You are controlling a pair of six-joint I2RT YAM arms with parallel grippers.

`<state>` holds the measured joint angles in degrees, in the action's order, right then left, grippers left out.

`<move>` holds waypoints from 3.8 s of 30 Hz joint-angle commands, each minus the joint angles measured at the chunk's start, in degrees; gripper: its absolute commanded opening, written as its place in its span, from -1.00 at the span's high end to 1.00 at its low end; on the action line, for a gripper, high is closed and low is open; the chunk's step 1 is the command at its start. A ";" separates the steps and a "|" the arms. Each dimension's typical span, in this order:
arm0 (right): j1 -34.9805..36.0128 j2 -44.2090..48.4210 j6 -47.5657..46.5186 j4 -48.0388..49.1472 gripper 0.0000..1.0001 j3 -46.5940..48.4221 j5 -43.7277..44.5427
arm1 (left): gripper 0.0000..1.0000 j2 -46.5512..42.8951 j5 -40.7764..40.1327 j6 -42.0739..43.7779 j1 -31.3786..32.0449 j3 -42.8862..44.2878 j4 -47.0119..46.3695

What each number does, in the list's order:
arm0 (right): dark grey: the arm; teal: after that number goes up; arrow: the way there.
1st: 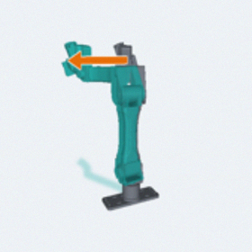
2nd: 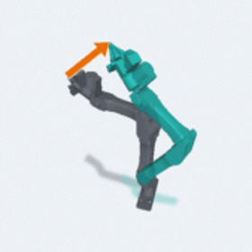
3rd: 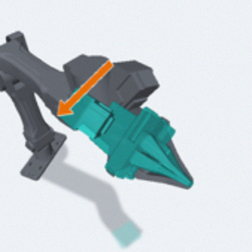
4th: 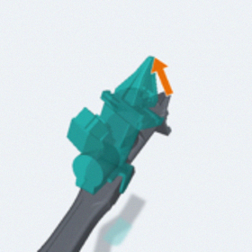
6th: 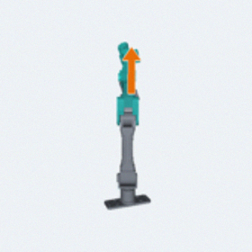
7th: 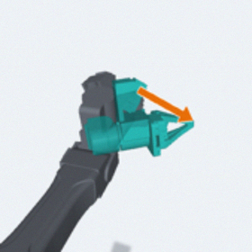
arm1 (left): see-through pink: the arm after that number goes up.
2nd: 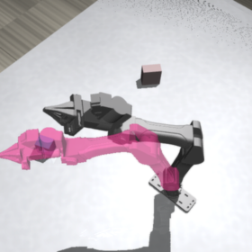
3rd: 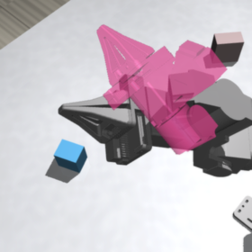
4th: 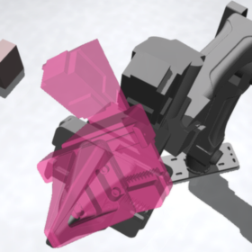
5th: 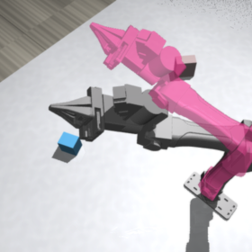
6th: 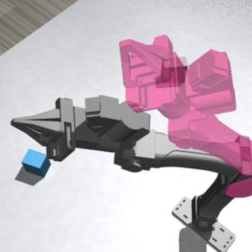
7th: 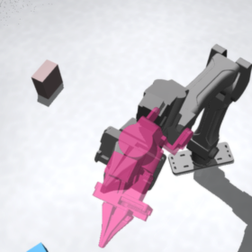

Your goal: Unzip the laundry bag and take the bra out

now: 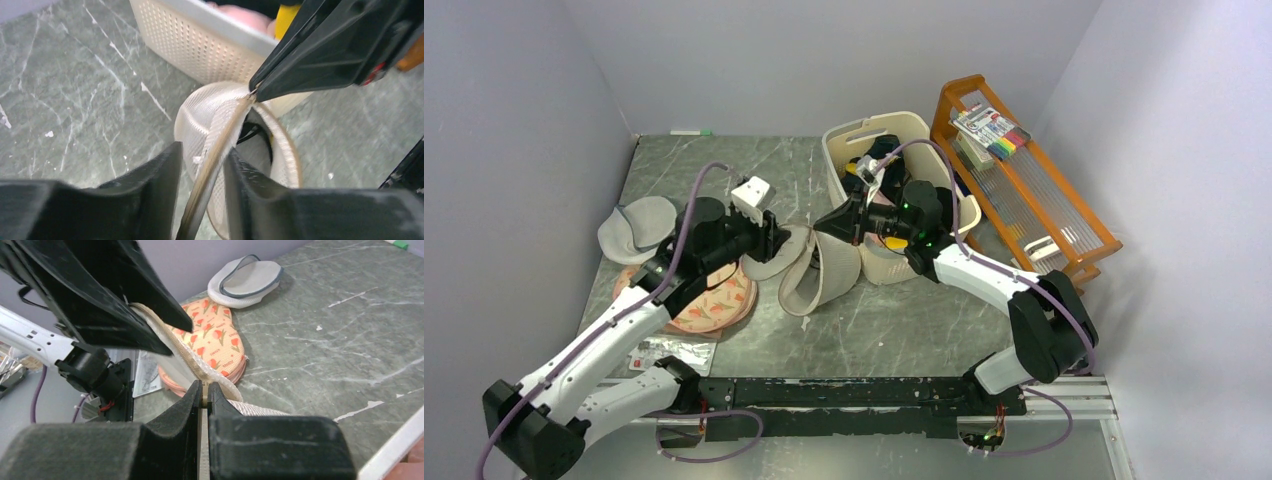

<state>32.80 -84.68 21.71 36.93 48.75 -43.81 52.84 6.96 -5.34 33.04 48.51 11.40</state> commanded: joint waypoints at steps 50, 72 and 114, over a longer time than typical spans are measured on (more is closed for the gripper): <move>-0.37 -2.14 0.31 -7.54 1.00 3.60 7.95 | 0.86 -13.20 4.16 -1.14 -0.26 -3.46 -4.54; 11.57 3.58 -15.19 -25.12 -0.45 7.81 26.35 | 0.86 7.84 -17.50 -13.32 0.10 24.15 28.34; 15.48 -0.31 -17.93 -41.26 1.00 7.42 46.33 | 0.86 13.15 -37.99 -10.71 0.10 24.73 36.69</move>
<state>51.59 -86.59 8.47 -2.72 56.34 9.96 65.39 -22.31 -18.17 33.23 74.35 45.50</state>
